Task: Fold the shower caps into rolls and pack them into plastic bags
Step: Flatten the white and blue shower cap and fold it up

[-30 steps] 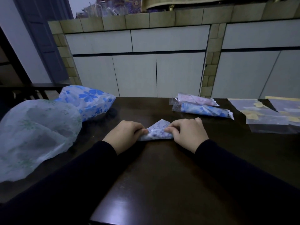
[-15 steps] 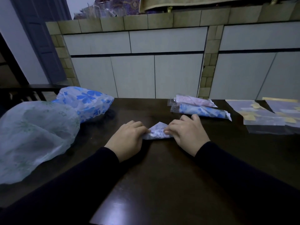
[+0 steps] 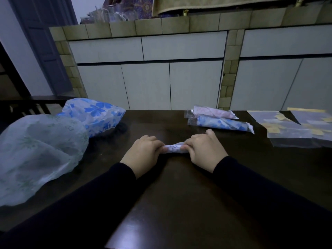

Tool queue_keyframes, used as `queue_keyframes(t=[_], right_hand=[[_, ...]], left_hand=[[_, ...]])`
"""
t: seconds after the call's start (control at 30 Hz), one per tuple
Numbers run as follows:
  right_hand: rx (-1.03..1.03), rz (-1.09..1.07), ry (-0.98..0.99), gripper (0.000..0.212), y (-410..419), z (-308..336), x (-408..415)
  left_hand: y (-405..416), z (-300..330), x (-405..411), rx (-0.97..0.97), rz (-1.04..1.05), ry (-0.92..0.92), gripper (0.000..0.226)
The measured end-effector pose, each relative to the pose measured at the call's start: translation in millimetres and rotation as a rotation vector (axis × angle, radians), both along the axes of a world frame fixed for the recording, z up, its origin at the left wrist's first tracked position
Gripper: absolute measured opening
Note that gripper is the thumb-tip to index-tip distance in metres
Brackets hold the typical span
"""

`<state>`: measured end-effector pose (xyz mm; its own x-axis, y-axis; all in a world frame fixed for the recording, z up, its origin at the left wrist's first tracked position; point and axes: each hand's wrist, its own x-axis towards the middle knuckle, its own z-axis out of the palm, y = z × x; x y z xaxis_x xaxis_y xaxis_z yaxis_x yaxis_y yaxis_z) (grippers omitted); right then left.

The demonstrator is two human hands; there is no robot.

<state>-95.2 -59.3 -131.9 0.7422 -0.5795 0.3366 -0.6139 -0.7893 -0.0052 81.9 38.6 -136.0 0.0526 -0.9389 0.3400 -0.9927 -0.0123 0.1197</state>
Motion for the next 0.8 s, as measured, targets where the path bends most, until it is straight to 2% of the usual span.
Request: queue_keyframes(t=[0.13, 0.23, 0.3, 0.4, 0.5, 0.6, 0.7, 0.8], right_hand=[[0.126, -0.065, -0.006, 0.034, -2, 4, 3], [0.16, -0.113, -0.054, 0.033, -4, 3, 3], [0.112, -0.114, -0.088, 0.031, -3, -2, 2], [0.07, -0.102, -0.174, 0.025, -3, -6, 0], [-0.017, -0.022, -0.232, 0.015, -3, -7, 0], [0.034, 0.036, -0.17, 0.019, -5, -8, -3], [0.141, 0.053, -0.148, 0.037, -8, -9, -7], [0.163, 0.047, -0.165, 0.028, -10, -8, -4]], left_hand=[[-4, 6, -4, 0.052, 0.055, 0.12, 0.03], [-6, 8, -5, 0.03, 0.071, 0.124, 0.031], [-6, 4, -7, -0.051, 0.064, 0.044, 0.034], [-6, -4, -9, -0.207, 0.005, -0.183, 0.019], [-5, -8, -6, -0.249, -0.018, -0.23, 0.014], [-6, -11, -3, -0.198, -0.03, -0.159, 0.021], [-3, -11, 2, -0.133, 0.02, 0.054, 0.033], [0, -7, 0, -0.112, 0.013, 0.094, 0.051]])
